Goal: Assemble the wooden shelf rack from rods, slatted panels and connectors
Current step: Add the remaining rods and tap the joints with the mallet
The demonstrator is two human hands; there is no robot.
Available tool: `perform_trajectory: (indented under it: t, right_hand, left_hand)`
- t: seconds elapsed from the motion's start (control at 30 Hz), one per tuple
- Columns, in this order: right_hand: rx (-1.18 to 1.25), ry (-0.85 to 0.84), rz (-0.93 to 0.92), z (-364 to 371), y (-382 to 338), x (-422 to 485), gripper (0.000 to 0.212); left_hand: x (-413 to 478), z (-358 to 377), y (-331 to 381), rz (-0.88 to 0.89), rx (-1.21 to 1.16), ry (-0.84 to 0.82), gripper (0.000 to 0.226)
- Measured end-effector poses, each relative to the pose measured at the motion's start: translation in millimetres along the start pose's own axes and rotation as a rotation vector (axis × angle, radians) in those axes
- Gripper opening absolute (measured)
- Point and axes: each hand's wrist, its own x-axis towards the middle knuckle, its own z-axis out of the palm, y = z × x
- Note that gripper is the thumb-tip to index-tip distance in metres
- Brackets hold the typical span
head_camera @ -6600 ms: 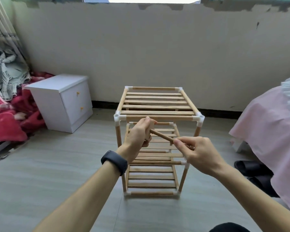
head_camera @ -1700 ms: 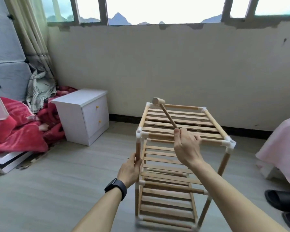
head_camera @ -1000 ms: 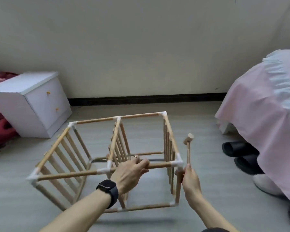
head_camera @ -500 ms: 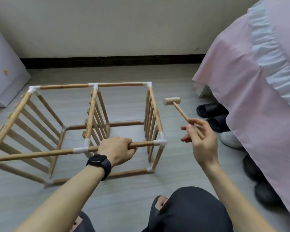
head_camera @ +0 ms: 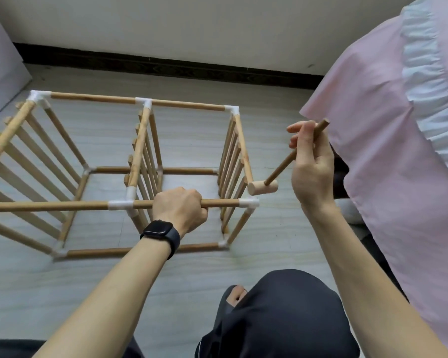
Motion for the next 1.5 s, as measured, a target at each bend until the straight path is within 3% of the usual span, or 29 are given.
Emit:
perform_trajectory:
  t: [0.1, 0.33, 0.47, 0.53, 0.6, 0.67, 0.8, 0.93, 1.03, 1.17, 1.27, 1.4, 1.5]
  right_hand:
    - [-0.034, -0.131, 0.052, -3.0, 3.8, -11.1, 0.031]
    - [0.35, -0.42, 0.499, -45.0, 27.8, -51.3, 0.031]
    - [0.238, -0.414, 0.53, -62.6, 52.3, -78.5, 0.026]
    - [0.059, -0.423, 0.565, -64.7, 62.8, -92.2, 0.025]
    - [-0.287, -0.46, 0.538, -64.9, 69.5, -98.7, 0.025]
    - [-0.538, -0.43, 0.398, -65.6, 69.5, -101.1, 0.033]
    - [-0.556, -0.172, 0.084, -69.6, 56.3, -99.3, 0.031]
    - [-0.808, -0.446, 0.198, -69.3, 55.2, -91.0, 0.038]
    - [-0.628, -0.233, 0.048, -70.7, 51.5, -88.5, 0.038]
    - [-0.825, -0.426, 0.147, -68.4, 54.6, -86.6, 0.039]
    - [-0.608, -0.248, 0.071, -67.5, 52.2, -92.3, 0.036]
    - [-0.872, -0.472, 0.264, -63.7, 54.1, -92.7, 0.042]
    - [-0.526, -0.383, 0.305, -66.7, 43.9, -80.5, 0.015]
  left_hand:
    - [3.7, 1.2, 0.1, 0.01, 0.003, 0.016, 0.04]
    - [19.9, 1.8, 1.8, 0.031, 0.005, 0.054, 0.039]
    - [25.9, 3.1, 0.9, 0.048, 0.01, 0.085, 0.042]
    - [27.2, 4.0, 0.3, 0.053, 0.012, 0.097, 0.043]
    - [27.0, 4.5, 0.1, 0.052, 0.021, 0.107, 0.044]
    - [26.0, 4.7, 0.1, 0.054, 0.028, 0.112, 0.044]
    - [25.6, 4.4, -0.8, 0.061, 0.025, 0.111, 0.043]
    - [26.0, 3.3, -0.4, 0.06, 0.022, 0.105, 0.045]
    - [26.3, 4.1, -1.1, 0.063, 0.017, 0.103, 0.045]
    - [26.1, 2.7, -0.8, 0.058, 0.015, 0.096, 0.044]
    - [25.9, 2.9, -0.5, 0.054, 0.009, 0.1, 0.045]
    - [25.5, 2.2, 0.2, 0.06, 0.001, 0.086, 0.045]
    - [26.0, 1.9, 0.0, 0.056, -0.006, 0.081, 0.045]
